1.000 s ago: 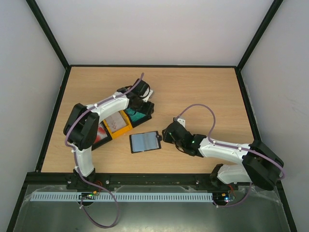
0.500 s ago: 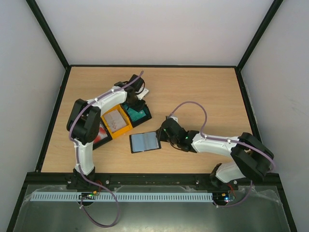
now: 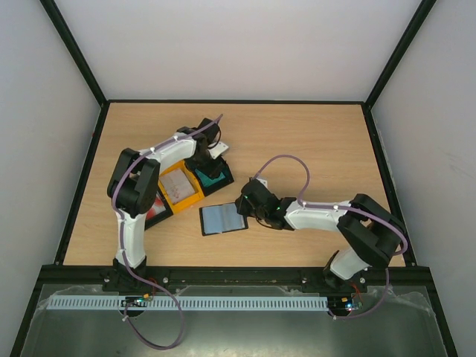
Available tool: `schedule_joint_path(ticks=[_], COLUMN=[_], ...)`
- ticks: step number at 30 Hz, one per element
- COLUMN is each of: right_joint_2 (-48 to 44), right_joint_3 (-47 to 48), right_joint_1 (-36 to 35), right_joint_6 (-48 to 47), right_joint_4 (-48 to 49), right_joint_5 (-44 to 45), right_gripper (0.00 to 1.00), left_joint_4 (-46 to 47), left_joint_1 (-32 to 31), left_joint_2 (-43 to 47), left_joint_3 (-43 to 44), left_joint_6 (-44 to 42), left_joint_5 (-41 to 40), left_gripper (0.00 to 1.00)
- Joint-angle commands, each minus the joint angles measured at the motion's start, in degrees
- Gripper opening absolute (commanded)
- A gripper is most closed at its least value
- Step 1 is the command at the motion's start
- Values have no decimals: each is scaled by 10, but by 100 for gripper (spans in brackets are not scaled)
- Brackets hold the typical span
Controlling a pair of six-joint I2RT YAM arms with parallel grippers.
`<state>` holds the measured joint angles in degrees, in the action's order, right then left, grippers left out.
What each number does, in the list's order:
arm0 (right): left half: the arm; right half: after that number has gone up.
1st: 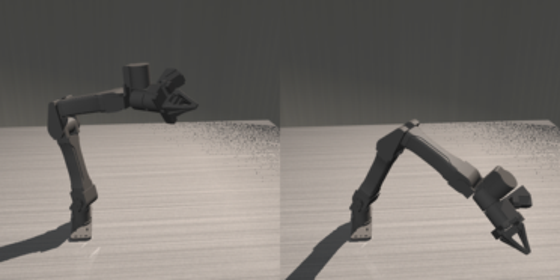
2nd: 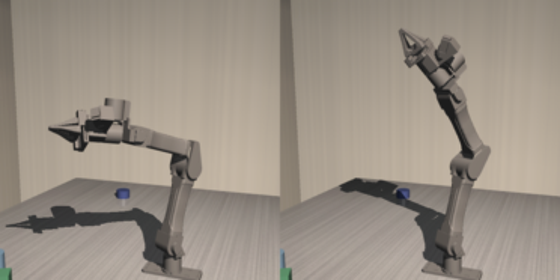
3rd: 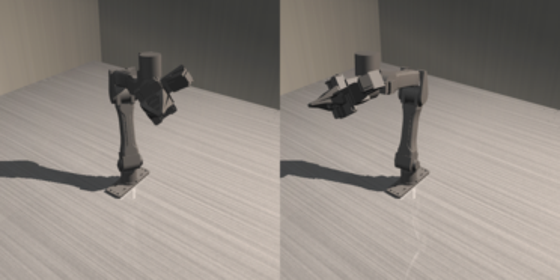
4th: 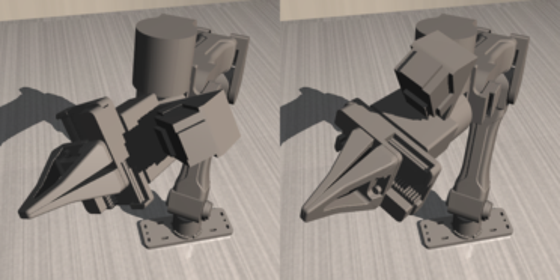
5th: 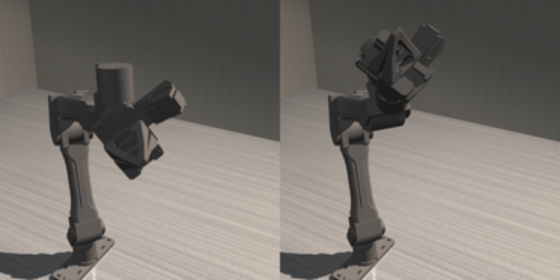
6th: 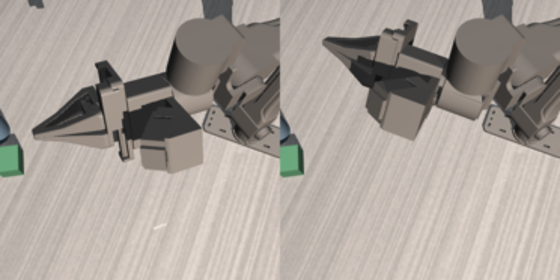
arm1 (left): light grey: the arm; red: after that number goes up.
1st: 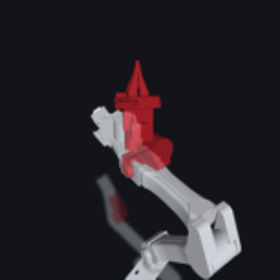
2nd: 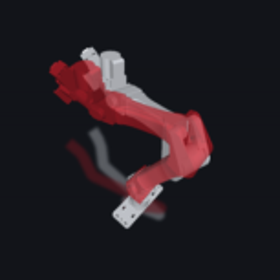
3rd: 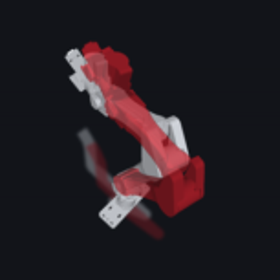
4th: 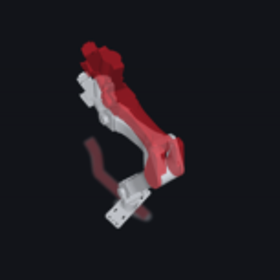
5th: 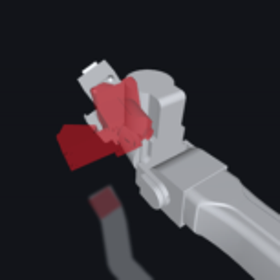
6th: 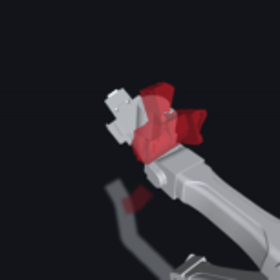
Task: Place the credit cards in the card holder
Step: Pick up the credit card from the storage box.
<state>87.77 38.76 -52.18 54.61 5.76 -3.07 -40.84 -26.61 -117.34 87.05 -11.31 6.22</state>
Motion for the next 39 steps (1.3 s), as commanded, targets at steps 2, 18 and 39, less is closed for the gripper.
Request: schedule_joint_path(ticks=[2, 18, 39], right_joint_2=[13, 32, 37], right_joint_3=[14, 26, 26], right_joint_1=[2, 1, 1], right_joint_6=[15, 15, 6], right_joint_4=[20, 22, 30], right_joint_5=[11, 11, 4], right_gripper=[30, 30, 30], left_joint_4=[-7, -39, -57], left_joint_1=[8, 9, -8], left_joint_2=[-20, -27, 27], left_joint_3=[13, 32, 8], left_joint_6=[-17, -5, 3], left_joint_5=[37, 53, 92], left_gripper=[61, 32, 21])
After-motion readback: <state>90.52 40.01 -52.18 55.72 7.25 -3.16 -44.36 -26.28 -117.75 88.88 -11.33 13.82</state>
